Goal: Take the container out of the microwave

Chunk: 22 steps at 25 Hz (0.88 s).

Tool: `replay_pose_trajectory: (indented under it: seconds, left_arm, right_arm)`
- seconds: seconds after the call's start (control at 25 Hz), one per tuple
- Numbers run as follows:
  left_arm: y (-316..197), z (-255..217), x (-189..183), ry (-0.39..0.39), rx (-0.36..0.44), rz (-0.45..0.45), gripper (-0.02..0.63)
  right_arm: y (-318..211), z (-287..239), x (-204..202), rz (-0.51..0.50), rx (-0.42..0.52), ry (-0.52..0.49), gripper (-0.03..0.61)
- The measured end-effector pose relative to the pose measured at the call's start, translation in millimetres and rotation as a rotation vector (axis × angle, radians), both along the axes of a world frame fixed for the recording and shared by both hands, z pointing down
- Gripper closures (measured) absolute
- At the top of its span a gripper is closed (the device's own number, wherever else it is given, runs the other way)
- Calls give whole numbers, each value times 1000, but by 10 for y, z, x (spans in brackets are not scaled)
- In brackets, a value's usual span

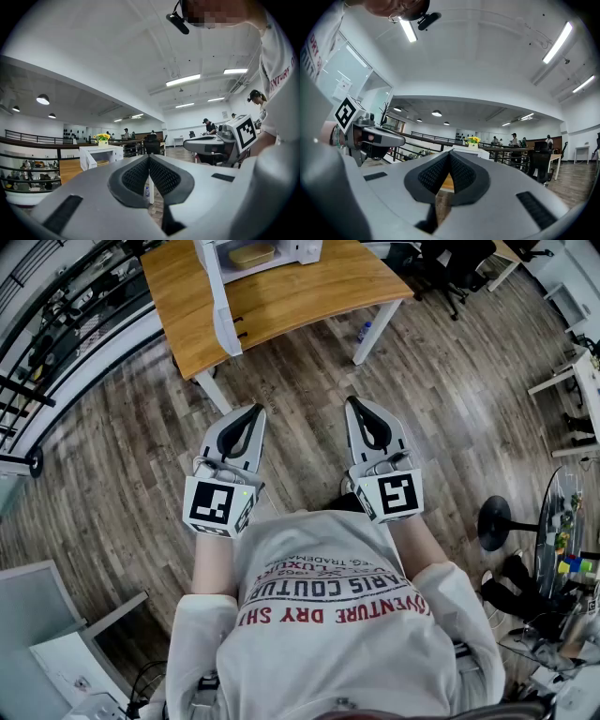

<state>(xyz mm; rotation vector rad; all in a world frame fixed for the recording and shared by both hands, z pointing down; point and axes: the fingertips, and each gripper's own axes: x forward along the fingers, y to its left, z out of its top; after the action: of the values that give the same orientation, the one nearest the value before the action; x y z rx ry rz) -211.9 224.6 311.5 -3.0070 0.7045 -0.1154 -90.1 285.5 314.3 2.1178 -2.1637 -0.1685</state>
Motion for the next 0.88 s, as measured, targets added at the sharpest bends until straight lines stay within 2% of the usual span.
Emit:
replay_pose_trajectory:
  seconds: [0.36, 0.52, 0.64, 0.68, 0.76, 0.88]
  left_arm:
    - [-20, -12, 48, 9, -4, 18, 597]
    - [-91, 1, 33, 19, -17, 15, 597]
    - [-126, 40, 26, 22, -30, 9, 597]
    - [-134, 55, 24, 24, -36, 6, 597]
    - [-161, 81, 21, 28, -46, -6, 597]
    - [-255, 110, 40, 37, -54, -35, 597]
  right_arm:
    - [-63, 41, -29, -21, -10, 0, 551]
    - [-122, 14, -16, -6, 19, -17, 549]
    - [-152, -38, 46, -1, 33, 15, 545]
    - [-165, -51, 78, -1, 29, 30, 525]
    - [-212, -70, 150, -10, 19, 47, 382]
    - [-331, -76, 299, -14, 18, 32, 367]
